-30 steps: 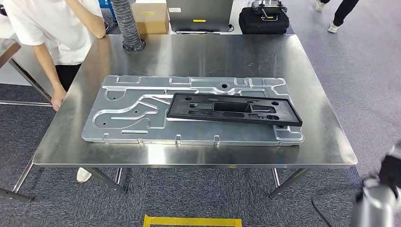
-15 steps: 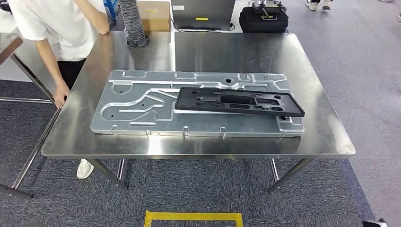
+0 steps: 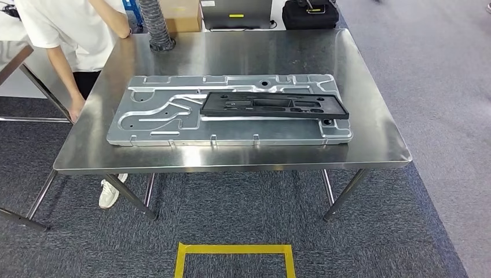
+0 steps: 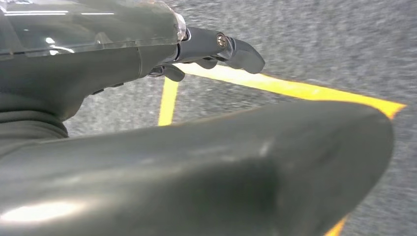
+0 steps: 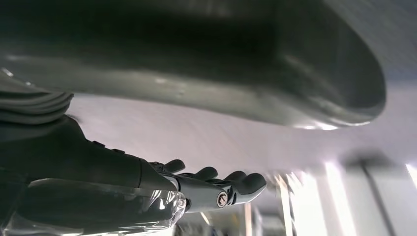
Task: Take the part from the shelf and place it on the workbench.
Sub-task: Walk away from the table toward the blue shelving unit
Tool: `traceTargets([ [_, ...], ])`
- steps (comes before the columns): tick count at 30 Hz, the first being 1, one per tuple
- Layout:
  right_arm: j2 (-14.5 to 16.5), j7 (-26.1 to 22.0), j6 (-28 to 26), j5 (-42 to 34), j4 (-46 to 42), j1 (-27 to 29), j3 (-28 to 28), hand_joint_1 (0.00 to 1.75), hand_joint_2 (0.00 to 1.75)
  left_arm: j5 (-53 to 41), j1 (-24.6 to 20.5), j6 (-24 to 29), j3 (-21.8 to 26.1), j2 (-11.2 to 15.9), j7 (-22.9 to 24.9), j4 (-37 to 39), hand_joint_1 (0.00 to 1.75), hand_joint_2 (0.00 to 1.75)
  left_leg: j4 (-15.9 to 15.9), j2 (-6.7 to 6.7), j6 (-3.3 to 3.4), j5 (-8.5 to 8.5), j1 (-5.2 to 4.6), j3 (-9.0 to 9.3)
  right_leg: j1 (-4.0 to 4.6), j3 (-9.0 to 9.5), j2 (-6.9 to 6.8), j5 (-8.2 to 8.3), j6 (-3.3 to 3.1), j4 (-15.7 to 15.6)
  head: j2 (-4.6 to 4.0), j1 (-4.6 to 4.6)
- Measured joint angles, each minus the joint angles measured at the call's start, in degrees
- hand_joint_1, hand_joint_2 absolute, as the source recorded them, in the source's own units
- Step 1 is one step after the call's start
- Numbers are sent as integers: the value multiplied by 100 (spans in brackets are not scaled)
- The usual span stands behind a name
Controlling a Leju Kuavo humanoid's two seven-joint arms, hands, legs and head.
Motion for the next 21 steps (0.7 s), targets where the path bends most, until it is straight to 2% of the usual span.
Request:
traceTargets([
  [1,29,218,3,141,196,-25,-2,0,0,-16,-3,8,-9,-16,19,0,0,0,-214,0,14,154,-3,251,4,-99,1,52,8,32,0,0],
  [2,62,429,6,269,389,-56,-2,0,0,-36,-13,11,-23,-36,36,0,0,0,-579,-1,38,248,-12,583,6,-185,3,100,20,72,0,0],
  [3,94,657,38,396,583,-89,-2,0,0,-61,-28,10,-43,-53,53,0,0,0,-1036,-2,69,249,-24,932,16,-257,3,141,38,114,0,1],
  [4,123,914,110,517,751,-122,-1,0,0,-87,-49,0,-69,-70,72,0,0,0,-1430,-3,100,182,-38,1202,23,-310,0,190,62,147,0,1],
  [5,148,1211,218,646,904,-151,2,0,0,-116,-66,-16,-96,-89,93,0,0,0,-1711,-5,135,106,-54,1374,24,-344,-5,243,91,165,0,1],
  [6,171,1508,344,757,1023,-170,6,0,0,-141,-73,-34,-118,-109,112,0,0,0,-1859,-5,170,74,-66,1435,23,-364,-10,299,124,166,0,1],
  [7,188,1755,459,840,1117,-181,10,0,0,-160,-69,-51,-133,-138,127,2,0,0,-1888,-1,207,100,-63,1411,17,-378,-8,346,158,161,0,0],
  [8,204,1925,547,887,1198,-186,13,0,0,-175,-59,-61,-142,-164,140,3,0,0,-1895,10,252,162,-57,1371,4,-402,0,314,192,184,0,0],
  [9,220,2031,615,911,1265,-186,13,0,0,-186,-50,-66,-147,-187,150,5,0,0,-1907,26,298,230,-46,1317,-8,-452,11,163,221,296,0,0],
  [10,232,2094,679,926,1325,-188,14,0,0,-195,-45,-69,-151,-208,157,7,0,0,-1918,42,332,302,-36,1249,-20,-529,20,-87,249,515,0,1],
  [12,254,2225,871,981,1428,-205,19,0,0,-213,-44,-69,-163,-232,182,7,0,0,-1909,64,367,433,-38,1086,-52,-705,24,-671,300,1226,0,1],
  [13,264,2302,1014,1031,1467,-217,29,0,0,-229,-44,-69,-174,-245,202,7,0,0,-1899,69,363,496,-39,1000,-66,-751,23,-807,324,1561,0,1],
  [14,278,2376,1185,1089,1503,-228,50,0,0,-248,-44,-69,-187,-257,225,7,0,0,-1882,72,354,558,-38,908,-81,-733,23,-800,343,1773,0,0],
  [15,293,2432,1356,1144,1535,-236,79,0,0,-268,-45,-68,-204,-275,247,7,0,0,-1853,74,339,616,-36,808,-98,-624,23,-671,356,1795,0,0],
  [16,310,2464,1493,1183,1560,-249,111,0,0,-287,-46,-66,-223,-292,262,7,0,0,-1813,74,320,669,-32,707,-115,-412,23,-502,362,1613,0,0],
  [17,328,2476,1591,1203,1581,-265,142,0,0,-299,-50,-63,-240,-309,275,7,0,0,-1763,73,296,715,-30,615,-130,-107,23,-390,361,1259,0,0],
  [18,345,2479,1648,1212,1596,-288,167,0,0,-308,-53,-60,-256,-326,283,7,0,0,-1710,70,271,750,-34,532,-131,228,24,-385,352,809,-1,0],
  [19,357,2482,1700,1212,1607,-315,185,0,0,-318,-56,-56,-270,-340,287,7,0,0,-1666,70,239,784,-39,473,-123,499,26,-453,332,415,-1,0],
  [20,369,2478,1788,1211,1619,-337,198,0,0,-334,-60,-54,-279,-351,292,7,0,0,-1636,72,205,820,-41,433,-106,665,28,-537,304,143,0,0],
  [21,377,2459,1903,1208,1631,-351,206,0,0,-353,-62,-49,-287,-361,297,7,0,0,-1623,75,168,860,-39,406,-83,720,29,-585,269,9,0,0],
])
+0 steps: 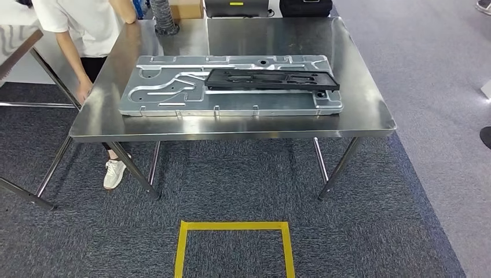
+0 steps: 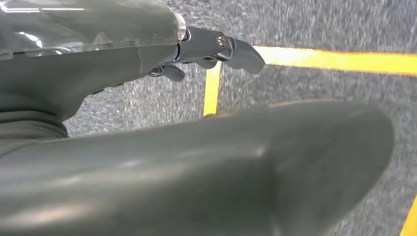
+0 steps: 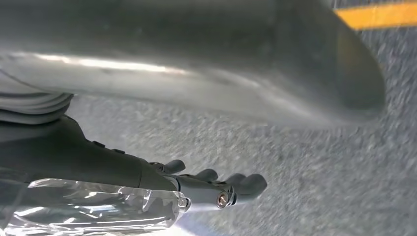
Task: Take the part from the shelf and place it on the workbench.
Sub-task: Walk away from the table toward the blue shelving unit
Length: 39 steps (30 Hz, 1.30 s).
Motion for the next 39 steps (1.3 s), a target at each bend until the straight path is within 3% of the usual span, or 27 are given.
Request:
traceTargets([
  [2,21,-100,301,-7,30,-10,10,0,0,-48,8,17,-11,-10,12,0,0,0,28,-3,-78,22,23,-47,8,-69,-15,75,-91,-34,1,1],
  [3,32,-176,430,-19,42,-15,15,0,0,-72,17,28,-19,-12,20,0,0,0,117,-10,-108,-101,35,-97,5,-126,-27,137,-144,-40,1,1],
  [5,69,-327,616,-66,66,-34,22,0,0,-130,31,41,-51,-13,31,0,0,0,602,-19,-144,-638,54,-263,7,-281,-48,275,-222,-49,1,0],
  [7,108,-410,715,-142,85,-42,23,0,0,-185,32,32,-100,-11,36,0,0,0,1291,-20,-160,-1112,56,-408,28,-465,-52,411,-249,-40,0,0],
  [8,136,-404,751,-196,98,-46,19,0,0,-203,32,19,-121,-5,33,0,0,0,1524,-20,-162,-1148,56,-406,38,-565,-54,481,-249,-31,1,0],
  [9,169,-371,780,-259,113,-50,7,0,0,-218,31,4,-137,5,27,0,0,0,1596,-20,-159,-1046,55,-323,46,-668,-55,550,-244,-15,1,0],
  [10,209,-304,808,-325,129,-54,-14,0,0,-228,30,-9,-149,19,20,0,0,0,1480,-20,-149,-864,55,-143,52,-772,-55,616,-235,6,1,0],
  [11,251,-210,833,-380,144,-57,-42,0,0,-232,25,-18,-159,36,9,0,0,0,1182,-20,-131,-696,54,126,56,-865,-55,675,-222,33,1,0],
  [12,292,-89,852,-415,157,-63,-72,0,0,-234,16,-24,-169,54,-5,0,0,0,754,-21,-108,-633,44,453,64,-945,-53,726,-203,65,1,0],
  [14,361,188,879,-438,177,-73,-120,0,0,-233,-11,-31,-189,86,-44,0,0,0,-30,-22,-49,-746,19,959,75,-1041,-57,829,-152,111,1,0],
  [16,413,446,904,-434,192,-73,-153,0,0,-233,-16,-36,-195,102,-86,0,0,0,-320,-22,30,-811,-7,1061,71,-1073,-67,953,-80,96,1,0],
  [17,428,541,913,-434,198,-70,-169,0,0,-238,-11,-36,-196,104,-101,0,0,0,-329,-14,73,-754,-6,1012,58,-1089,-61,976,-44,88,1,0],
  [18,449,597,921,-436,205,-65,-184,0,0,-248,-3,-31,-199,107,-109,0,0,0,-340,-4,124,-683,0,956,48,-1128,-50,894,-13,133,1,1],
  [19,462,621,926,-443,210,-58,-197,0,0,-259,1,-26,-205,112,-112,0,0,0,-353,7,168,-603,12,887,38,-1188,-38,695,12,275,0,1],
  [20,475,607,933,-453,215,-55,-209,0,0,-271,2,-19,-215,119,-113,0,0,0,-352,16,199,-527,15,803,19,-1270,-27,386,31,542,0,1],
  [22,496,538,966,-472,222,-56,-227,0,0,-288,5,-7,-240,137,-114,0,0,0,-333,19,225,-389,6,618,3,-1419,-22,-170,70,1277,-1,0],
  [23,501,493,987,-477,225,-61,-235,0,0,-295,6,-3,-249,145,-114,0,0,0,-312,19,219,-325,2,517,-1,-1440,-21,-261,86,1584,-1,0],
  [25,507,415,1032,-481,228,-72,-244,0,0,-311,4,2,-258,158,-114,0,0,0,-241,20,197,-210,0,304,-6,-1234,-22,-47,92,1681,0,0],
  [27,508,351,1081,-486,229,-88,-245,0,0,-324,1,4,-265,162,-115,0,0,0,-149,15,164,-117,-3,112,-2,-648,-21,176,55,1037,1,0],
  [29,508,293,1112,-499,229,-115,-248,0,0,-331,-1,-1,-274,162,-121,0,0,0,-69,13,113,-41,-17,-10,27,-70,-19,74,-7,221,1,0],
  [30,509,266,1118,-509,229,-125,-251,0,0,-334,-3,-6,-279,162,-125,0,0,0,-51,16,82,3,-19,-46,46,69,-17,3,-42,-15,1,0],
  [32,512,236,1122,-522,232,-128,-266,0,0,-343,-7,-15,-282,162,-130,0,0,0,-46,20,20,90,-11,-103,54,38,-26,25,-118,-128,1,1],
  [33,516,232,1118,-530,235,-128,-278,0,0,-348,-3,-19,-283,162,-130,0,0,0,-11,11,-11,44,-3,-146,46,-18,-36,88,-163,-137,1,1],
  [35,522,237,1097,-538,242,-128,-298,0,0,-367,8,-20,-285,160,-128,0,0,0,350,-12,-65,-364,16,-295,26,-160,-60,227,-243,-160,1,1],
  [37,523,239,1080,-541,242,-125,-305,0,0,-382,9,-18,-287,158,-126,0,0,0,1057,-22,-111,-912,41,-469,42,-323,-65,339,-277,-151,1,0],
  [38,523,239,1079,-542,242,-123,-308,0,0,-381,8,-13,-288,157,-119,0,0,0,1376,-22,-128,-1030,50,-516,50,-405,-65,390,-277,-140,1,0],
  [39,523,239,1080,-542,242,-122,-310,0,0,-371,6,-7,-289,158,-105,0,0,0,1555,-22,-138,-1002,56,-496,54,-488,-65,436,-272,-122,1,0],
])
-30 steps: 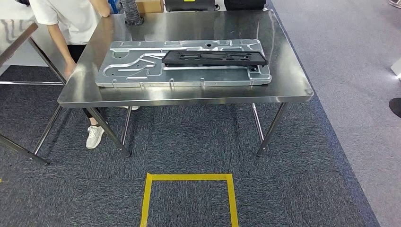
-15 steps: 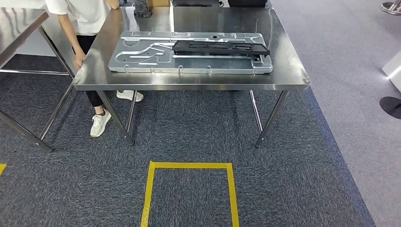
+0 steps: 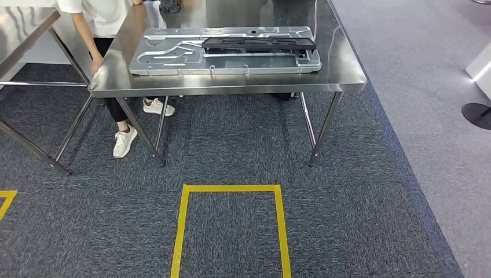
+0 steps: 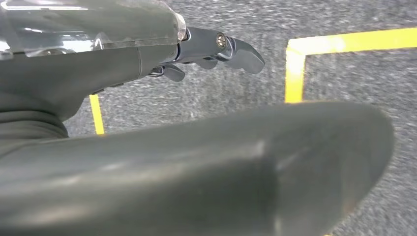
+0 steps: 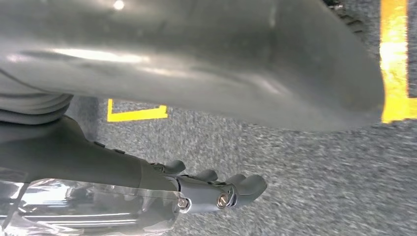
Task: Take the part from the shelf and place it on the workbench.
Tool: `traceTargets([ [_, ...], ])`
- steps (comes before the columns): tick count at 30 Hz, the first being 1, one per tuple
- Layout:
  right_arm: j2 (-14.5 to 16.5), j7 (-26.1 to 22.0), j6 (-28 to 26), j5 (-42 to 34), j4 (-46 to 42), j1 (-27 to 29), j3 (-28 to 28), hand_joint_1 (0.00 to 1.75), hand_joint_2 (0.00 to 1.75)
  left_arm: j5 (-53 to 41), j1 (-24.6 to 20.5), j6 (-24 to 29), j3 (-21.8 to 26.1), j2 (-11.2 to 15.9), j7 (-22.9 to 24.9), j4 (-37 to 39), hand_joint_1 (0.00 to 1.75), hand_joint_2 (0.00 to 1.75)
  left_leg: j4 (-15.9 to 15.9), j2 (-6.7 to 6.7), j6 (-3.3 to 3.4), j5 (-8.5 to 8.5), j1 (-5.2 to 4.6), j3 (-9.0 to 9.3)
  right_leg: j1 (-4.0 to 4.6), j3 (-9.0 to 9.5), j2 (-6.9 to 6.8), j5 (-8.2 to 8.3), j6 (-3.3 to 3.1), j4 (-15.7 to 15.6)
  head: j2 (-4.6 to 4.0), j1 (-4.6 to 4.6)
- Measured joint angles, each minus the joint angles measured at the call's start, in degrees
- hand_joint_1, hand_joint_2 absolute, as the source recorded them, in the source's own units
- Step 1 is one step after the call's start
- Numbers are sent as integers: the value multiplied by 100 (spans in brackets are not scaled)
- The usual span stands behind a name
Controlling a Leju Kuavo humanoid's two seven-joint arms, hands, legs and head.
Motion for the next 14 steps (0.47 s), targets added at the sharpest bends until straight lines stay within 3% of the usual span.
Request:
traceTargets([
  [1,3,0,2,-1,1,0,-4,0,0,14,-1,9,0,1,16,0,0,0,-5,0,-3,143,4,104,1,-82,1,43,11,24,0,0],
  [3,12,0,4,-2,2,2,-15,0,0,35,-7,21,1,5,41,0,0,0,-597,-1,17,449,6,591,-2,-217,1,115,49,83,0,0],
  [5,23,0,5,-2,2,2,-26,0,0,39,-24,29,1,9,61,0,0,0,-1419,-4,64,444,-10,1134,11,-307,1,173,106,143,-1,0],
  [6,26,1,5,-2,2,0,-31,0,0,41,-32,39,1,10,82,0,0,0,-1676,-6,91,372,-20,1272,19,-338,-1,202,138,165,-1,0],
  [8,27,7,5,-2,2,-5,-39,0,0,47,-32,68,1,10,141,0,0,0,-1811,-5,156,324,-28,1289,27,-376,-1,264,205,178,0,0],
  [10,26,19,3,-7,2,-6,-55,0,0,54,-22,91,2,10,186,0,0,0,-1827,6,240,376,-11,1247,12,-436,15,171,269,306,-1,0],
  [11,26,24,2,-11,2,-3,-63,0,44,58,-22,99,3,11,206,0,0,0,-1837,12,281,406,-2,1227,5,-523,26,15,299,523,-1,0],
  [13,27,30,-1,-17,3,3,-74,0,131,73,-28,110,4,16,240,0,0,0,-1835,20,324,451,-9,1172,-14,-820,39,-428,348,1277,-1,0],
  [14,28,31,-1,-17,3,5,-75,0,175,76,-28,111,5,16,250,0,0,0,-1833,21,329,460,-14,1157,-18,-911,40,-547,358,1506,0,0],
])
